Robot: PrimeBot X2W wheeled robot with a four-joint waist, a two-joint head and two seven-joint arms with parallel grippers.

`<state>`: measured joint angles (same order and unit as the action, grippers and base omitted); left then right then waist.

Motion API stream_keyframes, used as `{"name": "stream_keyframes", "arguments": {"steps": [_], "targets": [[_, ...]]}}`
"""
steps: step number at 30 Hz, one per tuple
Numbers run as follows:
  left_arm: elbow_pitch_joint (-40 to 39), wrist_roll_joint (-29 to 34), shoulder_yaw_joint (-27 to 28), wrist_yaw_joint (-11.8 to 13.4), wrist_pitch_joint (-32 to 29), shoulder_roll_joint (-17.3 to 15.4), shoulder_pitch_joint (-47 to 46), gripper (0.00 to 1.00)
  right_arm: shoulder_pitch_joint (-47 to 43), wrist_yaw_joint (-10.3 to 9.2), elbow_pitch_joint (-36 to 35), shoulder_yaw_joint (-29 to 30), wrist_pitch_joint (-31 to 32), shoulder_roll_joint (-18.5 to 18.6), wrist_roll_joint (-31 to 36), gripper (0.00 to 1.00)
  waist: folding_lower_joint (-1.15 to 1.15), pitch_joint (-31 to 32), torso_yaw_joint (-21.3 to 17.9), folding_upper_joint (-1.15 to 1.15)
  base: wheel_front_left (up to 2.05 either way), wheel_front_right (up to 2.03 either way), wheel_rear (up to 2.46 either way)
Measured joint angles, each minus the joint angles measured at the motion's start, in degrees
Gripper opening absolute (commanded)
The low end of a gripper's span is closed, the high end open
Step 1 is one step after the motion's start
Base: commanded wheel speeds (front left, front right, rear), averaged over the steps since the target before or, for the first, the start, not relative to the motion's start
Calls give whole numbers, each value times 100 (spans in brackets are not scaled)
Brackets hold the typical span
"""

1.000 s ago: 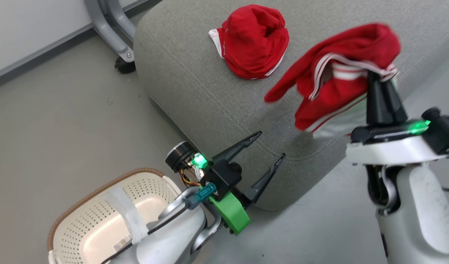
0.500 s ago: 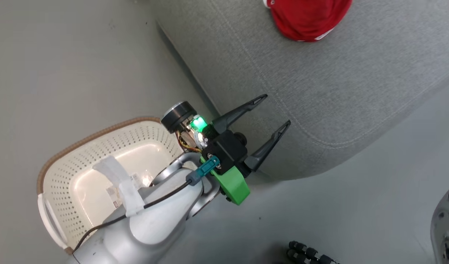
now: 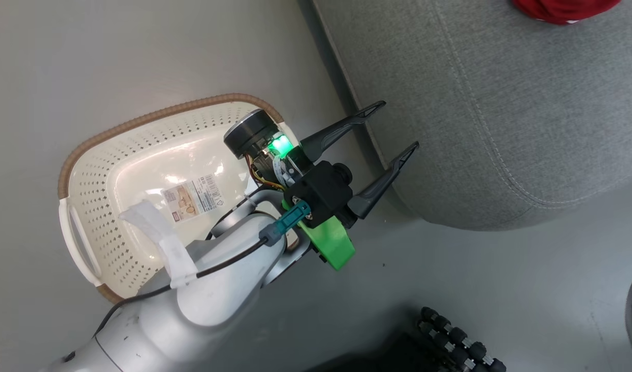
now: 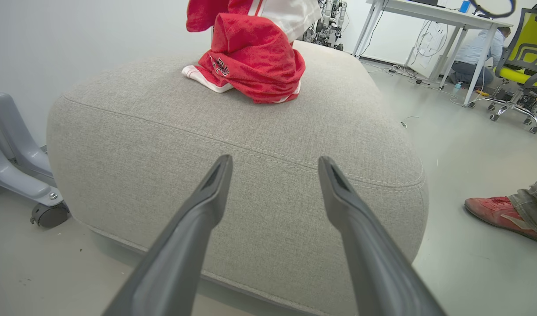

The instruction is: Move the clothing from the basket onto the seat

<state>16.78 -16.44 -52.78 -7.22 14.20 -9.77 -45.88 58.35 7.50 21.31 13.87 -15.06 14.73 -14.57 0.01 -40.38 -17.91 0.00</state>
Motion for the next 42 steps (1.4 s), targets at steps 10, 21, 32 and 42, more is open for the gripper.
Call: {"name": "stream_keyframes", "arguments": {"steps": [10, 21, 32, 42], "targets": [[49, -65, -32, 38, -5, -42, 8, 100, -356, 0, 866, 13, 0, -704, 76, 0, 0, -211, 84, 0, 0, 0, 0], [178, -229, -23, 114, 51, 54, 305, 100, -970, 0, 991, -11, 0, -888, 512, 100, -1, 342, -22, 0, 0, 0, 0], [199, -645, 826, 378, 78, 62, 1400, 100, -2403, 0, 456, -1501, 0, -1034, 758, 100, -2, 1298, -2, 0, 0, 0, 0], [194, -684, 2142, 489, 93, 414, 2626, 100, -3510, 0, -114, -2905, 0, -795, 569, 100, -2, 2260, 349, 0, 0, 0, 0]]}}
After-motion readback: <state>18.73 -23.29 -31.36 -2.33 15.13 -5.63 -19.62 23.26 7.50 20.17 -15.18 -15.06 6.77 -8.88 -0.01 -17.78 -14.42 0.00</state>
